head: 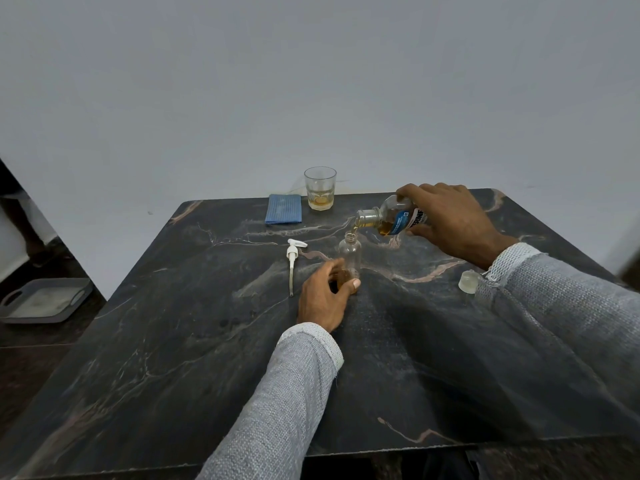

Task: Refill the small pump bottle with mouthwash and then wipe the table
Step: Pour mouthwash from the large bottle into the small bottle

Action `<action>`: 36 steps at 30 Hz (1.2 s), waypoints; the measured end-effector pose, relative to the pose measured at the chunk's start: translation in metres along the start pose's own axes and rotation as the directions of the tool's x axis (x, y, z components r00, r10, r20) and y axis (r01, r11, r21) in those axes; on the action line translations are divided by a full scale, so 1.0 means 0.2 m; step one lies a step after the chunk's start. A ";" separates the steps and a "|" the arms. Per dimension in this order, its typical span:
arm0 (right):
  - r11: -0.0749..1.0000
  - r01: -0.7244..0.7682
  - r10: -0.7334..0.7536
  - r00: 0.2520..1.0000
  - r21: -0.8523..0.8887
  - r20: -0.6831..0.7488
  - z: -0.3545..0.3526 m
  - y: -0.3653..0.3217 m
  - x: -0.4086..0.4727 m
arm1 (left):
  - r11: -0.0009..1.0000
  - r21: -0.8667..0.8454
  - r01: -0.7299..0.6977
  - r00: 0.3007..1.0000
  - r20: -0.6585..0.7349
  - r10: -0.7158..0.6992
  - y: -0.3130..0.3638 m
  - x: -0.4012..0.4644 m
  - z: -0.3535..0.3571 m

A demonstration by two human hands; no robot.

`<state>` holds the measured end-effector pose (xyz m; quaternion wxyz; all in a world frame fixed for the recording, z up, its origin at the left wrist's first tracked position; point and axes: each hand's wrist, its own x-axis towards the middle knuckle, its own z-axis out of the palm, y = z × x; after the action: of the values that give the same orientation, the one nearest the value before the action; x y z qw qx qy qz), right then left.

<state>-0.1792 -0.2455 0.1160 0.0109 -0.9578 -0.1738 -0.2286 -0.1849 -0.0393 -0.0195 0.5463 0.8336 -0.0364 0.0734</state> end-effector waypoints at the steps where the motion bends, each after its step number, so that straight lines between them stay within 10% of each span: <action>1: 1.000 0.002 -0.002 1.000 0.000 -0.001 0.00 0.00 0.00 | 1.000 0.001 0.000 1.000 -0.002 0.000 0.00 0.00 0.00; 36: 1.000 0.009 -0.008 1.000 -0.015 0.013 -0.02 -0.01 0.01 | 1.000 0.001 -0.006 1.000 -0.001 0.006 0.01 -0.01 0.00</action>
<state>-0.1809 -0.2433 0.1204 0.0014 -0.9586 -0.1762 -0.2236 -0.1864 -0.0392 -0.0178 0.5456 0.8337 -0.0385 0.0756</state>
